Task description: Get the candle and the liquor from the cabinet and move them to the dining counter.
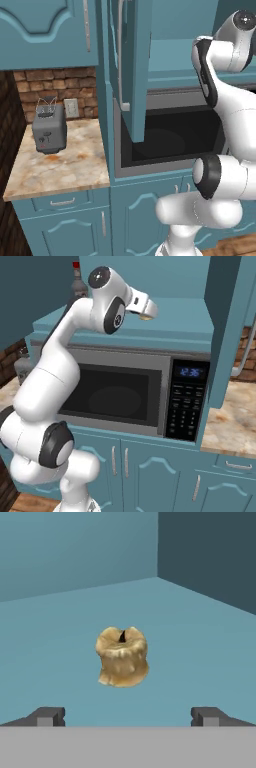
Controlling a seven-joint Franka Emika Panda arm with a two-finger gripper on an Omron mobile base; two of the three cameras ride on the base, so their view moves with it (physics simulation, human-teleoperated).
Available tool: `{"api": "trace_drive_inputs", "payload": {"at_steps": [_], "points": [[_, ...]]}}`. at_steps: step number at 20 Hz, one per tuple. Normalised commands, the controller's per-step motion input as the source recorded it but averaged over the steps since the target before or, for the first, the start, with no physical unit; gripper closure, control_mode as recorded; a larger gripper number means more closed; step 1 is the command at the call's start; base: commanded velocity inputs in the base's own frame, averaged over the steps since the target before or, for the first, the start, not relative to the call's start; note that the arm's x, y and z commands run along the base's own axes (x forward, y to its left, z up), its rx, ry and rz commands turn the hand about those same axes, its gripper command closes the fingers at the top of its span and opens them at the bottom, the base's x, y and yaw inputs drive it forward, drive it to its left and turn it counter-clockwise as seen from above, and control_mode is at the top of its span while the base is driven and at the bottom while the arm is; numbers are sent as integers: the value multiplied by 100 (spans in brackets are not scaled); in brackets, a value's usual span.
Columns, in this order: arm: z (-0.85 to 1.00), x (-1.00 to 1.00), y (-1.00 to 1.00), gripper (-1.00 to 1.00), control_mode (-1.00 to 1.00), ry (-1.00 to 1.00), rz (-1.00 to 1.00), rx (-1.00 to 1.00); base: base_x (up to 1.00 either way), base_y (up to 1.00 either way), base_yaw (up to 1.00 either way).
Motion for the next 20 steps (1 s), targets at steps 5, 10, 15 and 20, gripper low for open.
{"api": "trace_drive_inputs", "payload": {"at_steps": [5, 10, 15, 20], "points": [[-1, 26, -9, -100, -100, 2, 0, 0, 0, 0, 0], [-3, 27, -5, -100, -100, 2, 0, 0, 0, 0, 0], [-3, 26, -1, -100, -100, 3, 0, 0, 0, 0, 0], [0, 23, -4, -100, -100, 2, 0, 0, 0, 0, 0]]}}
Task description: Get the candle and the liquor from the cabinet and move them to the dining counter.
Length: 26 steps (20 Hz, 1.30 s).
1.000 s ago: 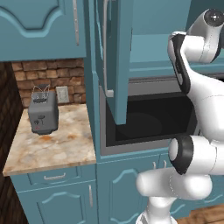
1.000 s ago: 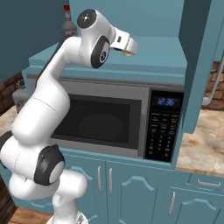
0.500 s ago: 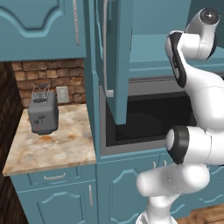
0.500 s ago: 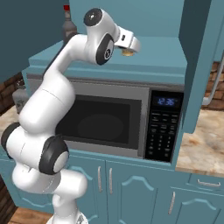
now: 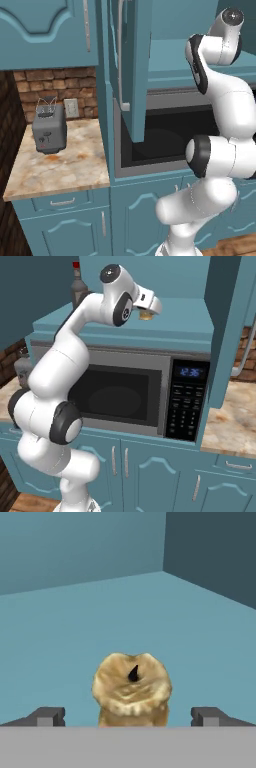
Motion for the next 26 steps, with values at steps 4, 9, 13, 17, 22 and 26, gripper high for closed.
{"api": "trace_drive_inputs", "payload": {"at_steps": [4, 9, 13, 17, 22, 26], "points": [[0, 15, -11, -100, -100, 2, 0, 0, 0, 0, 0], [0, 5, -13, -100, -100, 3, 0, 0, 0, 0, 0], [0, 9, -7, -100, -100, 2, 0, 0, 0, 0, 0], [0, 7, -1, -100, -100, 2, 0, 0, 0, 0, 0], [0, 0, 0, 100, -100, 0, 0, 0, 0, 0, 0], [-2, -1, 0, 100, -100, 0, 0, 0, 0, 0, 0]]}}
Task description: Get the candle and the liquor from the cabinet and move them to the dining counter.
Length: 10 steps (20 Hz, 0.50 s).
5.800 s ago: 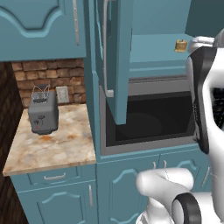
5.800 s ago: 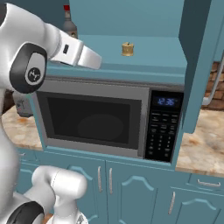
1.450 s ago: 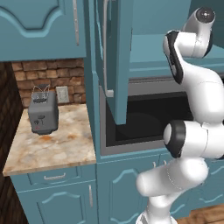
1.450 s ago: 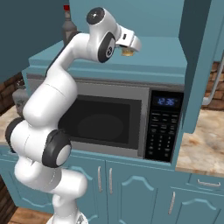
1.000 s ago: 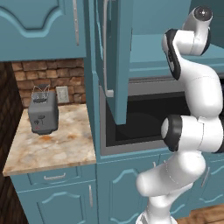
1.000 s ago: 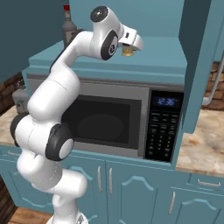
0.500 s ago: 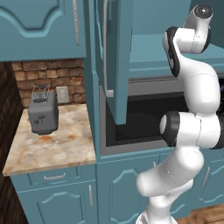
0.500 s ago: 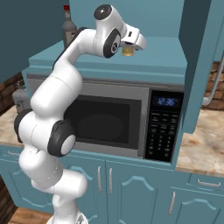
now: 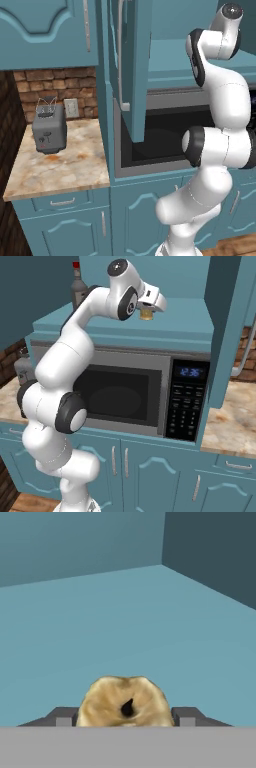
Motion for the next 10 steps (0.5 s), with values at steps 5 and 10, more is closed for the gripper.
{"api": "trace_drive_inputs", "payload": {"at_steps": [5, 10], "points": [[-6, -1, 0, 100, -100, 0, 0, 0, 0, 0, 0], [-11, -11, 0, 100, -100, 0, 0, 0, 0, 0, 0]]}}
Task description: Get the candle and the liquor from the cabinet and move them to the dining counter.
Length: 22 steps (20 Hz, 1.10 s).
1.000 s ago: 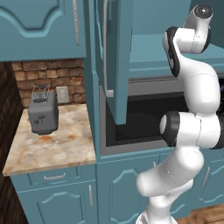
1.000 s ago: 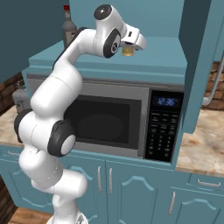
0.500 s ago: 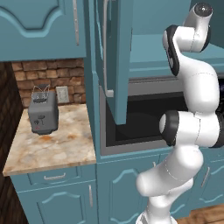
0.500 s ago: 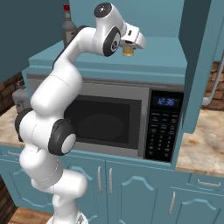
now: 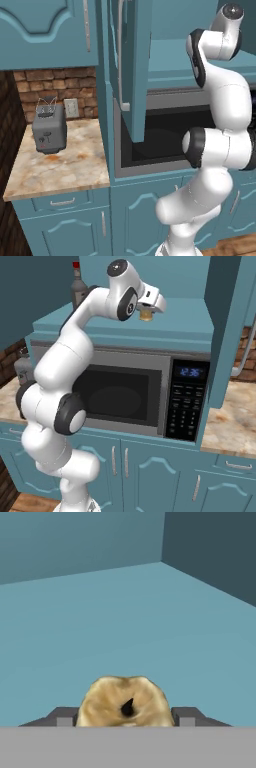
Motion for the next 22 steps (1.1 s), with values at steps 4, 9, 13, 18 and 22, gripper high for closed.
{"api": "trace_drive_inputs", "payload": {"at_steps": [4, 9, 13, 18, 22], "points": [[-17, -28, 0, 100, -100, -1, 0, 0, 0, 0, 0], [-16, -45, 0, 100, -100, -3, 0, 0, 0, 0, 0], [-15, -61, 0, 100, -100, -6, 0, 0, 0, 0, 0], [-8, -71, -1, 100, -100, -5, 0, 0, 0, 0, 0], [0, -70, 0, 100, -100, 0, 0, 0, 0, 0, 0]]}}
